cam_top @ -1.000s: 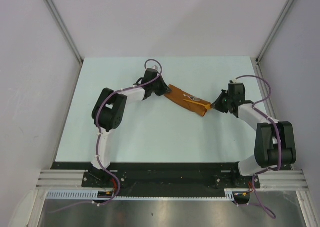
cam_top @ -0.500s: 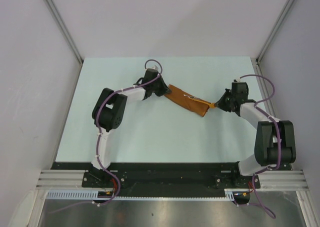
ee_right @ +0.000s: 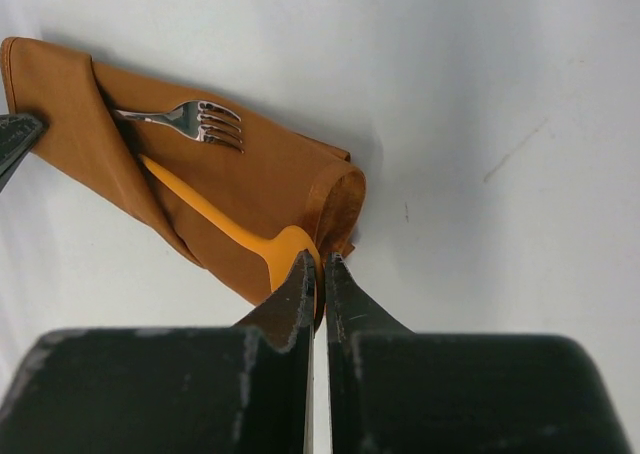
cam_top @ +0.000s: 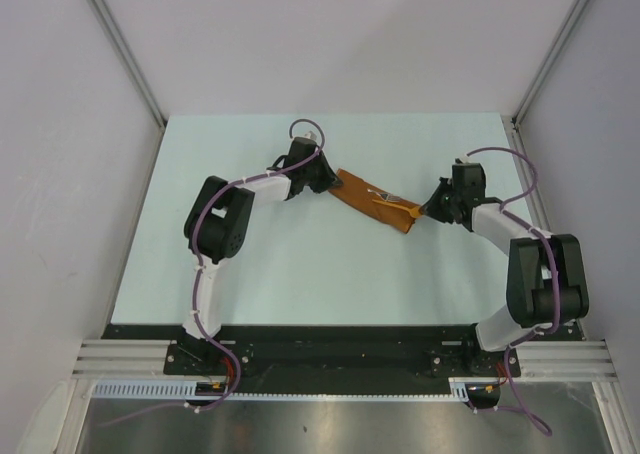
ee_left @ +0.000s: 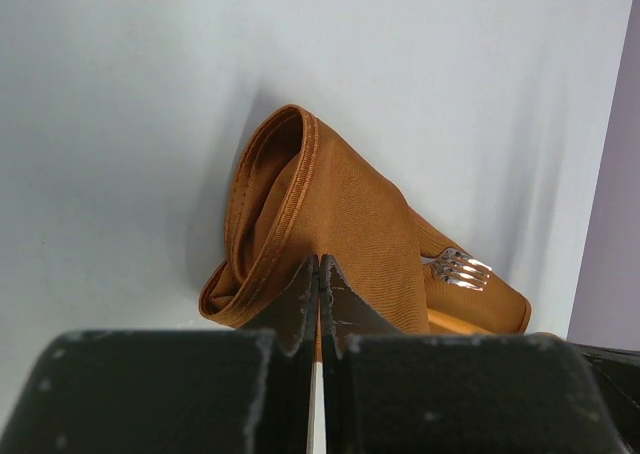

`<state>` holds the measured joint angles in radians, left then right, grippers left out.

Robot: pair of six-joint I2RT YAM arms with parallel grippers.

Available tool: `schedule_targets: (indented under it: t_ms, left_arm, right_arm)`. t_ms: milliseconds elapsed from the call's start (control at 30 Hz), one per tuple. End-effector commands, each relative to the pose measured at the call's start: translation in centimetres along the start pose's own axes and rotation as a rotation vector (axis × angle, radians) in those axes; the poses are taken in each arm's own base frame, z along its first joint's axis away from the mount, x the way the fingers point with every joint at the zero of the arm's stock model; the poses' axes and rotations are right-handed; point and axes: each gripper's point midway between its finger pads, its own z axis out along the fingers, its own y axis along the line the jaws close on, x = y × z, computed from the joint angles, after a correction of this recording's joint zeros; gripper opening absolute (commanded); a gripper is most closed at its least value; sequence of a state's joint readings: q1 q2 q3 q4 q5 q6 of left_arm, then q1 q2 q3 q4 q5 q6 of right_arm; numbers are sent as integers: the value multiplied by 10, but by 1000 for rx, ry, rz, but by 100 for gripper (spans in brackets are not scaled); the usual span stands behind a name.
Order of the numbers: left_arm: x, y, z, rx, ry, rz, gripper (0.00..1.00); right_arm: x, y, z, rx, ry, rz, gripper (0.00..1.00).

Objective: Fold the napkin into a case and place the utensils inside
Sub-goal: Insert the spoon into the folded napkin.

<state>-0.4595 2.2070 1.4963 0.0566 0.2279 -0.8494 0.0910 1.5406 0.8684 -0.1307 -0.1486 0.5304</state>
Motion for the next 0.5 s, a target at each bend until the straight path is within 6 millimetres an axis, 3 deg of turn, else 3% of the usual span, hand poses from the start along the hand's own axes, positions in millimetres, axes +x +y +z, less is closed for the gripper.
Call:
schedule_targets:
  t_ms: [0, 467]
  left_arm:
    - [-9, -4, 3, 14, -25, -21, 0]
    - [-8, -3, 2, 14, -31, -33, 0]
  right_arm:
    - [-24, 22, 7, -50, -62, -4, 0]
    - [-8, 49, 39, -133, -28, 75, 0]
